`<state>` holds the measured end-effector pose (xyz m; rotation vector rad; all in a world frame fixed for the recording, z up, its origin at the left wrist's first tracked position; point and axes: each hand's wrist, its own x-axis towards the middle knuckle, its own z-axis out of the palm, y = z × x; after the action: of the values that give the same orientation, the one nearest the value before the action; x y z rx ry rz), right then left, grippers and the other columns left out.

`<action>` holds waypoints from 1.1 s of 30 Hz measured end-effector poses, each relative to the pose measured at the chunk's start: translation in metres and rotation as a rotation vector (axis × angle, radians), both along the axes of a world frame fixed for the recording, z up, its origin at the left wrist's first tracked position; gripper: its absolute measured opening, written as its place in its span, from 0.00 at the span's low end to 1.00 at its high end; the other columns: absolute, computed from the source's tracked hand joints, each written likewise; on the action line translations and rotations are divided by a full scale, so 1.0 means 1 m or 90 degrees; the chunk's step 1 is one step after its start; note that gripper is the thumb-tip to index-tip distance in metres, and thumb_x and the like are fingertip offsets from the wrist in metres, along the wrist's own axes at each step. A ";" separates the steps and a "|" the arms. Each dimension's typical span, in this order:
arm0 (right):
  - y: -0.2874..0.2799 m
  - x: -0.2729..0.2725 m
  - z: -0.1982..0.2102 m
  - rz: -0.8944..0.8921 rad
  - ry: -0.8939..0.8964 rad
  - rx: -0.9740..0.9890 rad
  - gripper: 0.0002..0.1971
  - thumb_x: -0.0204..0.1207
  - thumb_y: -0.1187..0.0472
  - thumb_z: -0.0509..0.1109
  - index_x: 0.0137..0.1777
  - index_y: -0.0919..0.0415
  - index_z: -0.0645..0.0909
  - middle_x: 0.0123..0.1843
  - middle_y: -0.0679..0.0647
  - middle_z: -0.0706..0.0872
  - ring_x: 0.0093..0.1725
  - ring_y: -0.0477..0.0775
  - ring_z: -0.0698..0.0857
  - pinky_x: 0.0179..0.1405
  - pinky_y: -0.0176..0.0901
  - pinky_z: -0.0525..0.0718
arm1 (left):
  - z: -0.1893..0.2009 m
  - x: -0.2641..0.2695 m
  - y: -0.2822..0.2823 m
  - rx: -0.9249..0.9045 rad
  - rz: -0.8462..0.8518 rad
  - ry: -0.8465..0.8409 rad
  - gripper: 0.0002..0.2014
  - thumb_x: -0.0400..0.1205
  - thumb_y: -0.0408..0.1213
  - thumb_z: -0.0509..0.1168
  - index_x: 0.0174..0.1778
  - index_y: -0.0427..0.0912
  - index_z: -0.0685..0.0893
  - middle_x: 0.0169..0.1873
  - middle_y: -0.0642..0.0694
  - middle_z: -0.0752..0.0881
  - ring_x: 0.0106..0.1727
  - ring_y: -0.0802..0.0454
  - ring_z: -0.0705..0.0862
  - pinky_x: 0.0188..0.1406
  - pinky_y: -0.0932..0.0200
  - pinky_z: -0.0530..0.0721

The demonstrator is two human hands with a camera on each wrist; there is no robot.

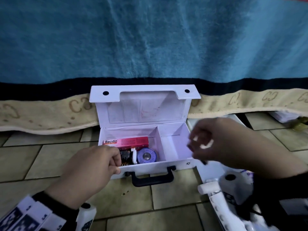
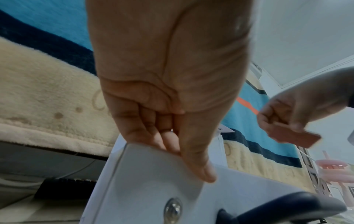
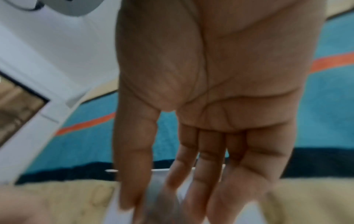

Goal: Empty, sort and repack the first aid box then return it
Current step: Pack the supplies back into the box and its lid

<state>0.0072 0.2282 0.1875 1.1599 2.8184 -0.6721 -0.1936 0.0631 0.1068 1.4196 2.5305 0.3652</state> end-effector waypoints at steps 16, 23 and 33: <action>-0.005 -0.099 -0.089 0.074 -0.082 0.066 0.12 0.77 0.66 0.65 0.60 0.61 0.79 0.59 0.57 0.83 0.55 0.56 0.83 0.44 0.38 0.79 | -0.006 -0.008 0.004 -0.007 -0.023 -0.062 0.25 0.77 0.44 0.70 0.69 0.67 0.76 0.36 0.63 0.85 0.36 0.70 0.76 0.35 0.75 0.70; -0.006 -0.099 -0.097 0.086 -0.083 0.070 0.07 0.73 0.64 0.69 0.50 0.59 0.80 0.51 0.55 0.84 0.46 0.56 0.82 0.28 0.37 0.75 | -0.009 -0.009 0.004 0.008 -0.018 -0.056 0.25 0.77 0.43 0.70 0.69 0.67 0.76 0.36 0.63 0.85 0.37 0.68 0.76 0.38 0.74 0.70; -0.007 -0.094 -0.093 0.094 -0.062 0.006 0.14 0.72 0.58 0.73 0.56 0.57 0.78 0.54 0.54 0.83 0.53 0.55 0.82 0.45 0.42 0.79 | -0.013 -0.009 0.004 0.019 -0.017 -0.031 0.24 0.77 0.45 0.69 0.69 0.66 0.76 0.36 0.63 0.84 0.44 0.65 0.77 0.44 0.69 0.73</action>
<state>-0.0871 0.2210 0.0946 0.9465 2.7930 -0.5778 -0.2026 0.0670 0.0942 1.4365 2.4754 0.4282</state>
